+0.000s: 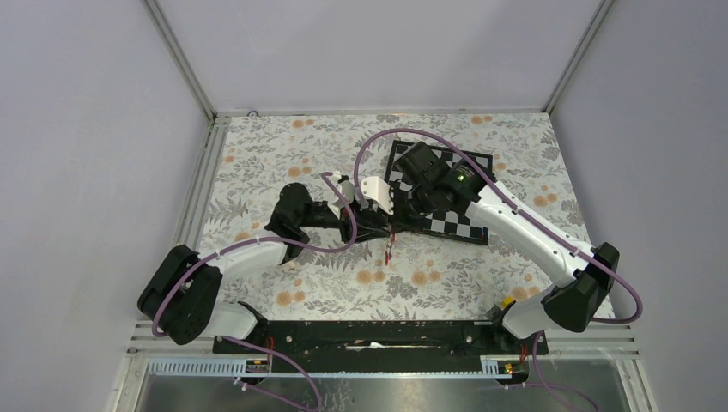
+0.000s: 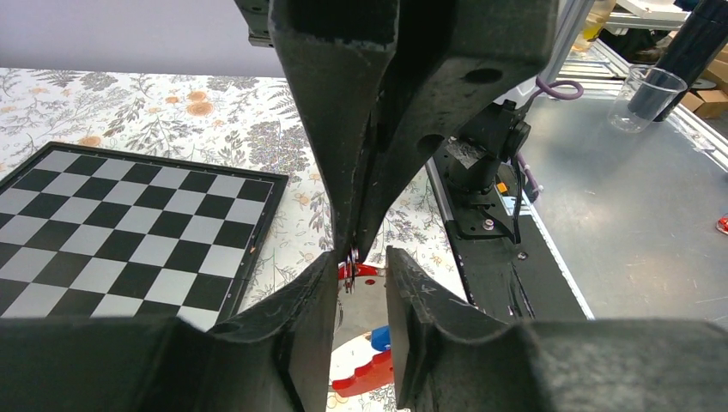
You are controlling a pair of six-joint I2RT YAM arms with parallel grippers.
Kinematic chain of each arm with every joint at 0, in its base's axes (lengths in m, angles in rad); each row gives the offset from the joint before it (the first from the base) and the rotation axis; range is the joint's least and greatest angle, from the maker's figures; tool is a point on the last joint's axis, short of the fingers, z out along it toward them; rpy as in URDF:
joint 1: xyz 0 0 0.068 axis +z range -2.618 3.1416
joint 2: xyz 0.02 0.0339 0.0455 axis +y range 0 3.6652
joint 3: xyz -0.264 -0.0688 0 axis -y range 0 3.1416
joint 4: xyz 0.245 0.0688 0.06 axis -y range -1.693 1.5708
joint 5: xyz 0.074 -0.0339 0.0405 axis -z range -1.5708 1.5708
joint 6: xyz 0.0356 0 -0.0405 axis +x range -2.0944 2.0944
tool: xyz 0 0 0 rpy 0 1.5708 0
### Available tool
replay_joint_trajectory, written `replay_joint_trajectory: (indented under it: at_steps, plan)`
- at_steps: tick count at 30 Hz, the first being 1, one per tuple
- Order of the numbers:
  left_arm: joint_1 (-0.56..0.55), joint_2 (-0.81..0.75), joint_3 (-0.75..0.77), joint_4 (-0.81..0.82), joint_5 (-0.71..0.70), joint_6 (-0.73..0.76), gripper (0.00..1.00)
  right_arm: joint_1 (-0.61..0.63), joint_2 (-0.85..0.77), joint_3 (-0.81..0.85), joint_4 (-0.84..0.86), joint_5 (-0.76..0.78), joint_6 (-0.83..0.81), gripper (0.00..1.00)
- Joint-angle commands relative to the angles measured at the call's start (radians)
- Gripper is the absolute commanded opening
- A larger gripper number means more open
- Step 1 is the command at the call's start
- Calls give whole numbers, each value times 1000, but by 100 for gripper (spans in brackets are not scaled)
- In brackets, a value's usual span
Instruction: Put the keys on the keyring
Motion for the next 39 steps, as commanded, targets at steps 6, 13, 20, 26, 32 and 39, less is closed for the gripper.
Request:
replay_joint_trajectory:
  at_steps: [6, 13, 20, 26, 32, 39]
  plan:
    - [-2, 0, 0, 69, 31, -9, 22, 9, -43, -7, 62, -38, 29, 0]
    - [-1, -2, -2, 67, 32, -6, 17, 9, -45, -20, 63, -34, 27, 0]
    - [-1, -6, -3, 43, 31, 15, 3, 9, -60, -32, 71, -30, 31, 0]
    - [-1, -15, 0, 4, 33, 37, 0, 9, -66, -38, 75, -26, 36, 0]
    - [0, -35, 10, -25, 52, 41, 0, 8, -86, -69, 107, -12, 51, 8]
    - [12, -53, 39, -27, 88, -14, 0, -27, -134, -139, 166, -43, 73, 29]
